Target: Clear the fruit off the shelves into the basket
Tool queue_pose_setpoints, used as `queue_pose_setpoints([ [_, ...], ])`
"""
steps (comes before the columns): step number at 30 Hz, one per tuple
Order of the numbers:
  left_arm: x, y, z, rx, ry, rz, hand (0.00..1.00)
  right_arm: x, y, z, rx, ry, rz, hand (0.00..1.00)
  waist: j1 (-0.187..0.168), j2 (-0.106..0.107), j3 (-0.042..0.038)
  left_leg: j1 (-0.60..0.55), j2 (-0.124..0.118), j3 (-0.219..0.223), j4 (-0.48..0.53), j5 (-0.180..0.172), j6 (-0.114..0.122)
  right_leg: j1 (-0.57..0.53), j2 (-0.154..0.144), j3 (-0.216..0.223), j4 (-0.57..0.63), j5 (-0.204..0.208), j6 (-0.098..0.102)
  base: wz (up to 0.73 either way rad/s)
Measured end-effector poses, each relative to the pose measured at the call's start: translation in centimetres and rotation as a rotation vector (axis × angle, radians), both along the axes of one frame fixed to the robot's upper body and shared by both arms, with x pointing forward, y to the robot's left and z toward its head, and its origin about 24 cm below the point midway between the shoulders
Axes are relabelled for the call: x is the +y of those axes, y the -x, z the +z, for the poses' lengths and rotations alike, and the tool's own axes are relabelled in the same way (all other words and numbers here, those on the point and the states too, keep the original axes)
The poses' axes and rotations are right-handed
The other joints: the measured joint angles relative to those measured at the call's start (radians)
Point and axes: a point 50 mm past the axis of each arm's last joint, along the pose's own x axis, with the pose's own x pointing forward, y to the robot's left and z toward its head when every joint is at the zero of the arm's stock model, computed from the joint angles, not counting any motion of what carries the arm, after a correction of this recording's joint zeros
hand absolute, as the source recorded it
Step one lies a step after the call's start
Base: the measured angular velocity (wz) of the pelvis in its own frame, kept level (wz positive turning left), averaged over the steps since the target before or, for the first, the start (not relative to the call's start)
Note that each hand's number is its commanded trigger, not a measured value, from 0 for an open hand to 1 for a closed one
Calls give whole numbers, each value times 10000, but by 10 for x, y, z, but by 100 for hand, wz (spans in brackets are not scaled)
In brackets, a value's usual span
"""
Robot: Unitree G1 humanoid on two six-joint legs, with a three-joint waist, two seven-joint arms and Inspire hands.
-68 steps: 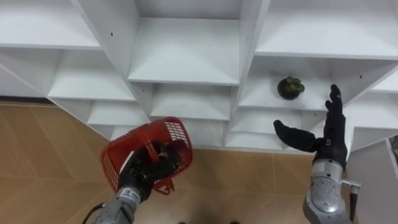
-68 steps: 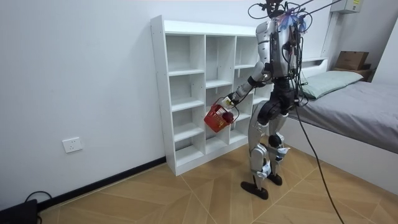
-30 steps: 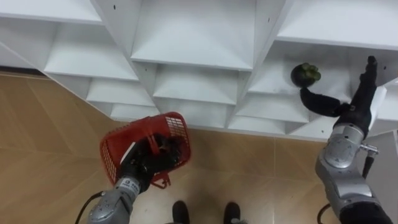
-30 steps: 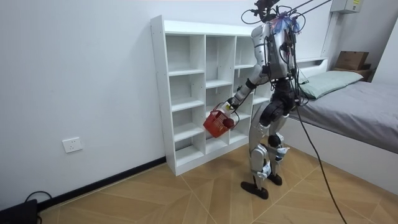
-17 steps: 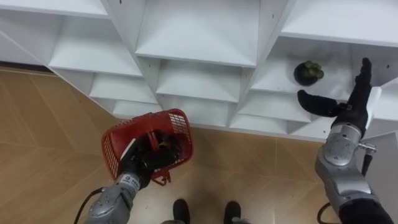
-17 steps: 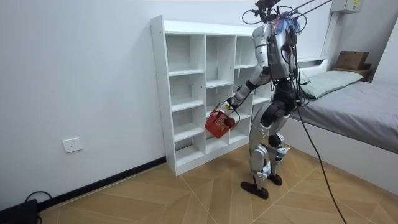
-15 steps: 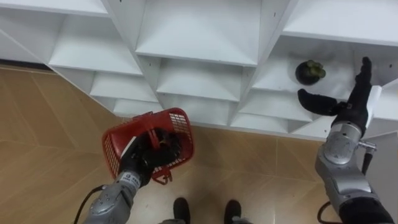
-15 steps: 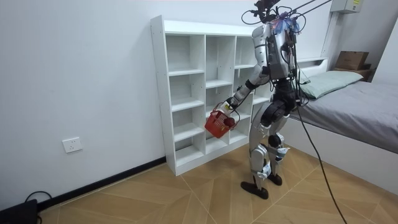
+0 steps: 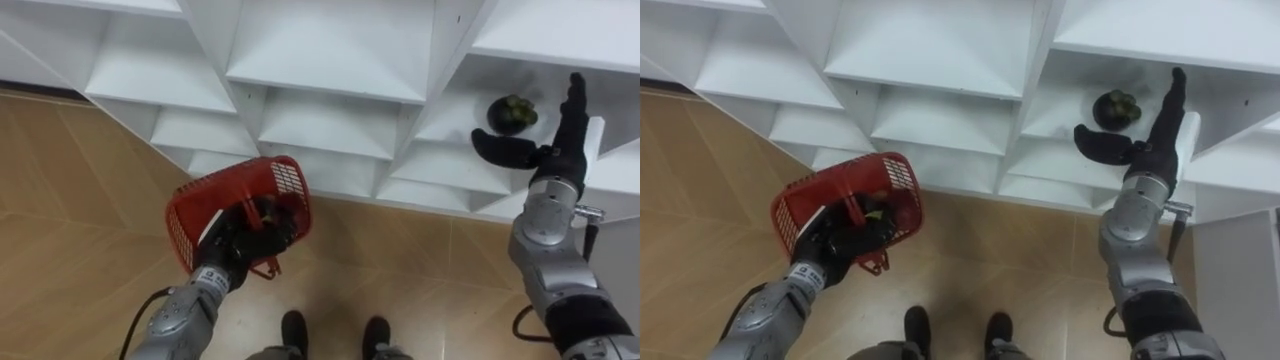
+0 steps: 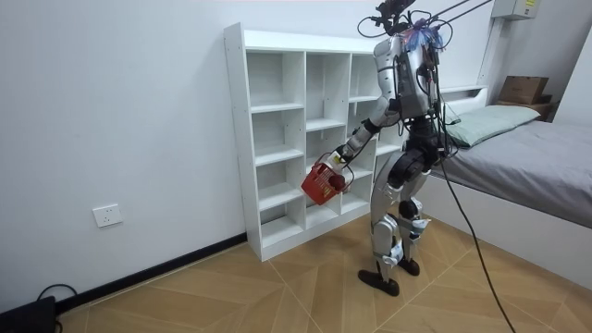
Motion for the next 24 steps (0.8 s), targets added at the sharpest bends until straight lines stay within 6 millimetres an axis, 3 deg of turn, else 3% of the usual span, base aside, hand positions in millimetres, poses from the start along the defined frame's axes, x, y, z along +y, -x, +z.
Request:
queue_pose_setpoints([
  [2,0,1,-2,104,-27,-23,100,0,0,0,1,0,4,0,18,-28,45,-11,-13,-4,8,-1,1,-14,-31,-41,48,-43,2,6],
  [24,-3,-2,-13,790,-459,-688,100,-7,-14,-1,929,291,60,0,95,-25,46,-183,7,-1,267,3,11,-188,-123,-147,473,-169,-47,2],
])
